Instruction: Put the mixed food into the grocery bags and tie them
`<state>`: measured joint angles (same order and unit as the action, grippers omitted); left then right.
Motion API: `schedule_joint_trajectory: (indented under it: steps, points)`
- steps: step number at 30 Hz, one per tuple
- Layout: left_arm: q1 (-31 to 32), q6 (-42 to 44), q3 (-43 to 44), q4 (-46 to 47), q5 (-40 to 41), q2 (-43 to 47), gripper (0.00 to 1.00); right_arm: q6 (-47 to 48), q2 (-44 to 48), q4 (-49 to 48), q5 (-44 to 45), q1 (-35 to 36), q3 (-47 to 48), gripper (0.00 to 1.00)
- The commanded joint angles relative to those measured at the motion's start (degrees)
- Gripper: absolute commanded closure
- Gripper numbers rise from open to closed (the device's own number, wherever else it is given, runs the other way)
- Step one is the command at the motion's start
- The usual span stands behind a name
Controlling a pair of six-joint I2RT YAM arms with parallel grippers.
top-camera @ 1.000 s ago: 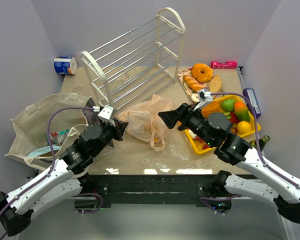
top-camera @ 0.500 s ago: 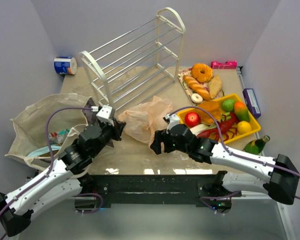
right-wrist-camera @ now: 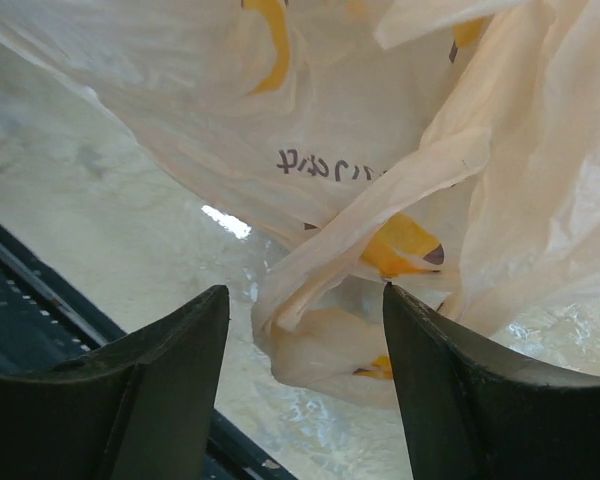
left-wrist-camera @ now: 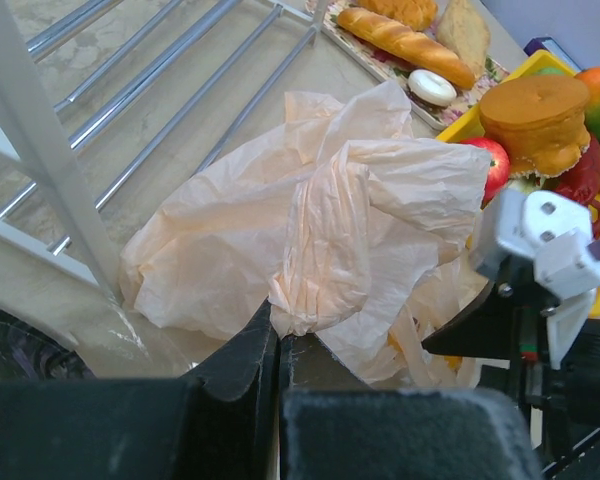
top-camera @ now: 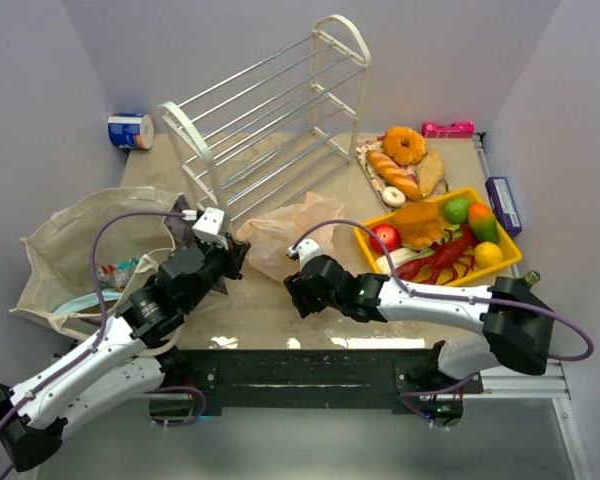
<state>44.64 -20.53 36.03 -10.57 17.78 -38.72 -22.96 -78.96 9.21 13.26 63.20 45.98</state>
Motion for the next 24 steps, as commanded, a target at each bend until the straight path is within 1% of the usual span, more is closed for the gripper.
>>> schedule_joint_trajectory:
  steps: [1,2,4,5,7,8,11,13,14,15,17,18,22,24]
  points:
    - [-0.3,-0.7,3.0,0.5,1.5,-0.2,1.00,2.6,-3.5,0.1,6.2,0.8,3.8,0.40]
    - [-0.3,-0.5,3.1,0.3,1.7,-0.3,1.00,2.5,-3.8,0.3,6.5,0.8,4.2,0.51]
    - [-0.3,-0.1,3.2,-0.4,3.1,-0.4,1.00,2.3,-4.0,1.7,6.2,0.9,5.6,0.66]
    - [-0.4,0.4,3.3,-0.8,4.1,-0.6,1.00,2.2,-3.4,2.4,6.3,0.8,6.1,0.80]
    - [-0.6,1.1,3.4,-2.2,7.9,-0.7,1.00,1.2,-1.7,6.2,6.9,0.9,7.8,0.90]
    - [-0.9,1.8,3.8,-2.8,9.1,-1.0,1.00,0.9,1.0,7.6,7.7,0.9,8.9,0.96]
    - [-1.6,3.4,6.0,-5.5,12.4,-1.2,1.00,-0.6,6.6,12.3,10.6,0.2,9.9,0.99]
    - [-1.7,4.5,7.8,-7.2,14.1,-1.2,1.00,-1.3,12.7,14.2,9.9,-2.4,10.3,1.00]
    - [-1.8,5.8,8.4,-7.8,14.6,-1.1,1.00,-1.5,14.5,14.6,7.5,-4.1,9.8,1.00]
    - [-1.8,6.4,9.5,-8.8,15.1,-1.1,1.00,-1.8,18.0,14.8,5.9,-8.8,9.6,1.00]
    - [-1.8,7.9,10.1,-9.8,17.0,-0.6,1.00,-1.7,20.5,14.6,2.5,-14.3,8.2,1.00]
    - [-1.8,8.3,10.5,-10.8,17.7,-0.3,1.00,-1.5,21.4,14.6,1.1,-19.1,7.8,1.00]
    - [-1.7,9.2,10.5,-13.0,22.5,1.9,1.00,-1.7,23.1,16.6,1.7,-26.0,7.7,1.00]
    - [-1.8,9.2,10.1,-14.2,23.8,3.4,1.00,-2.1,23.7,17.6,5.2,-28.6,8.3,1.00]
